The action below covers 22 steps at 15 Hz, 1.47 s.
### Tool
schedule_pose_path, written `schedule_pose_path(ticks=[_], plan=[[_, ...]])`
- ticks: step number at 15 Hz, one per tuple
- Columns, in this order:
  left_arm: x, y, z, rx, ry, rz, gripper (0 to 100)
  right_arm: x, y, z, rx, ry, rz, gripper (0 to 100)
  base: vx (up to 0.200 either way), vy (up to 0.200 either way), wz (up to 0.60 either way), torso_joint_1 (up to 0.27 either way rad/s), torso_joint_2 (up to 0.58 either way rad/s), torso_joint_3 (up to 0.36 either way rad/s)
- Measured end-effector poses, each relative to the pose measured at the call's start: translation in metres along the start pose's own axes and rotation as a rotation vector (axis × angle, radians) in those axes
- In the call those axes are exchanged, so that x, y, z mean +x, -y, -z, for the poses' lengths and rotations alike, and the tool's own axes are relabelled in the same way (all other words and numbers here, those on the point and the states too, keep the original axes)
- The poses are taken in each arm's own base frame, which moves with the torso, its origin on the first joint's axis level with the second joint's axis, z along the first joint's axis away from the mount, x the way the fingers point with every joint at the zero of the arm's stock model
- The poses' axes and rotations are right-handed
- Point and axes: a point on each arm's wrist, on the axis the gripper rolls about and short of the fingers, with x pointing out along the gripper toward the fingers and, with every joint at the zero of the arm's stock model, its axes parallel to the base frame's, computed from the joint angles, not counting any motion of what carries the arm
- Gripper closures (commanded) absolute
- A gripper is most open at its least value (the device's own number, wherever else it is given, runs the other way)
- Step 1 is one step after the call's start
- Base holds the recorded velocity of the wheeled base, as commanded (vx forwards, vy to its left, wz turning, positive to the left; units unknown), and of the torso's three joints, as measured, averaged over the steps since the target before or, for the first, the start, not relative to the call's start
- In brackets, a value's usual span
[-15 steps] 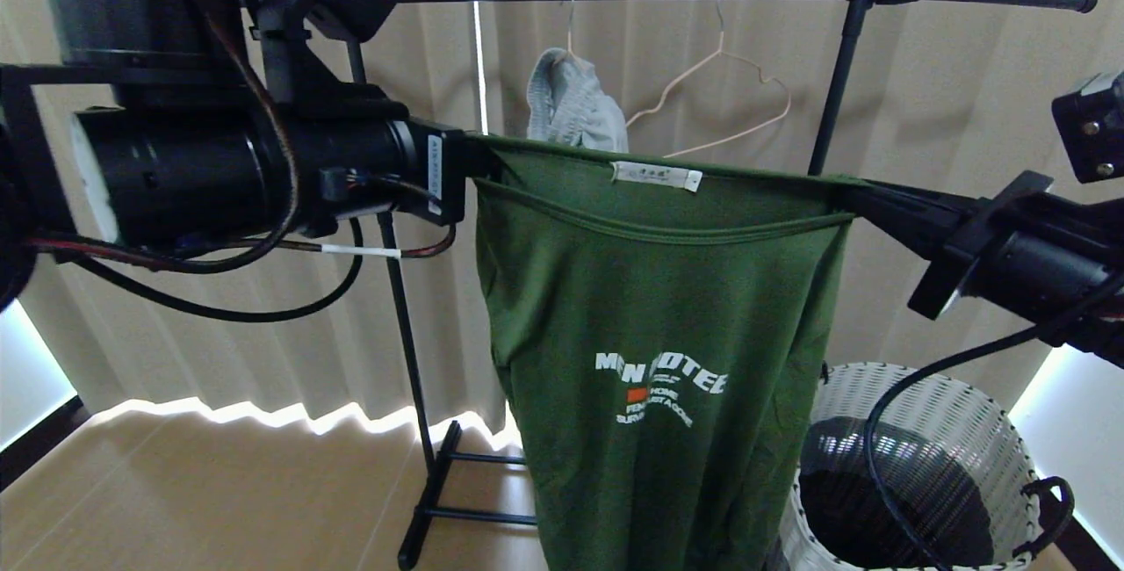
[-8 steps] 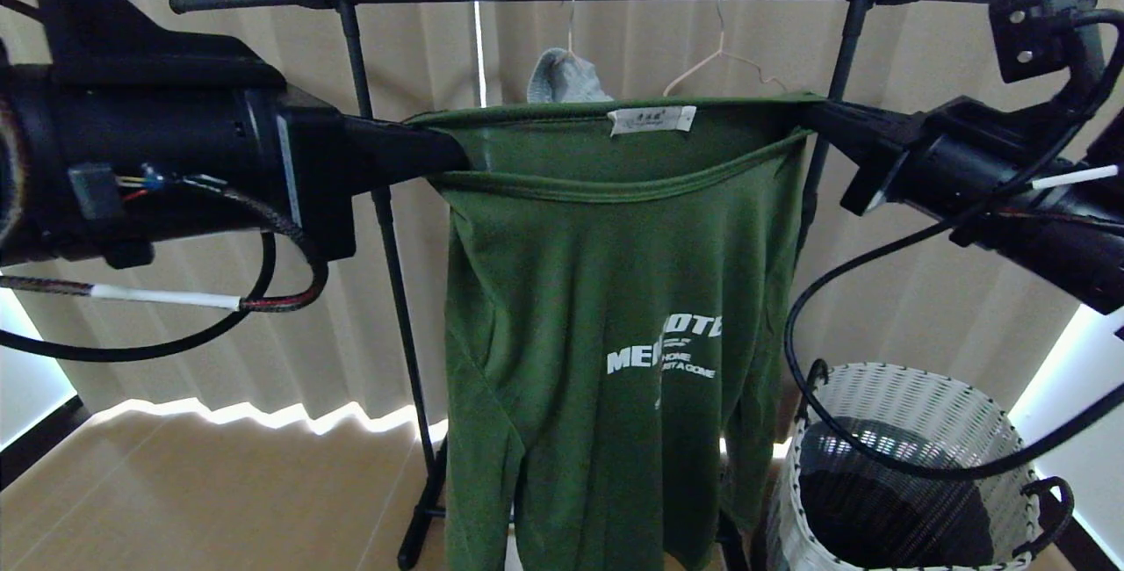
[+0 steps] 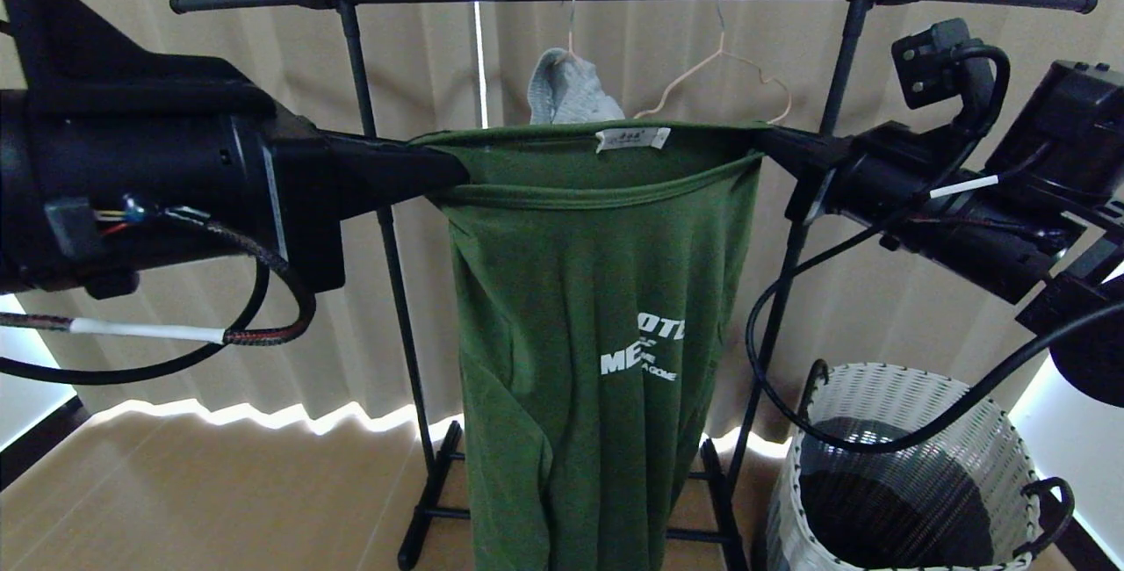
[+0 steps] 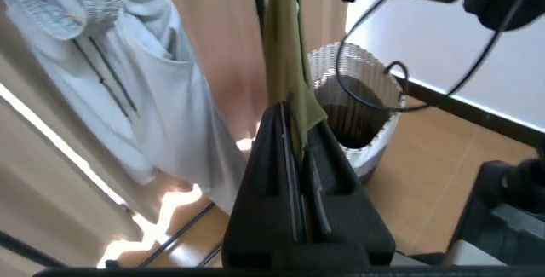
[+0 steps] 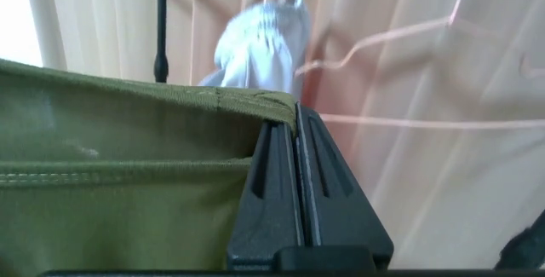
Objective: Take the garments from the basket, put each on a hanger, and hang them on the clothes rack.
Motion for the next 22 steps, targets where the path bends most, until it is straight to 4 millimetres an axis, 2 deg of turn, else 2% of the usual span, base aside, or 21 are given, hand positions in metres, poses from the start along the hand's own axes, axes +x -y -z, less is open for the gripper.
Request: schedule_pose_path(ticks=[3,5,9,20,21,22], plan=[[0.011,-0.023,0.001,0.039,0.011,-0.139,100,-0.009,0.005,0.001,0.003,-0.041,0.027,100,0.000,0.000,0.00,0.000,0.00,0.000],[0.025,-0.034,0.002,0.062,0.057,-0.250,100,-0.023,0.007,0.002,0.012,-0.092,0.039,100,0.000,0.000,0.00,0.000,0.00,0.000],[0.042,-0.037,0.012,0.077,0.015,-0.282,100,-0.040,0.005,0.010,0.016,-0.121,0.050,100,0.000,0.000,0.00,0.000,0.00,0.000],[0.053,-0.043,0.024,0.070,-0.040,-0.331,100,-0.048,0.001,0.005,0.011,-0.113,0.041,100,0.000,0.000,0.00,0.000,0.00,0.000],[0.054,-0.044,0.024,0.069,-0.041,-0.331,100,-0.048,0.001,0.004,0.011,-0.113,0.041,0,0.000,0.000,0.00,0.000,0.00,0.000],[0.054,-0.044,0.025,0.069,-0.042,-0.332,100,-0.049,0.001,0.005,0.011,-0.113,0.041,0,0.000,0.000,0.00,0.000,0.00,0.000]])
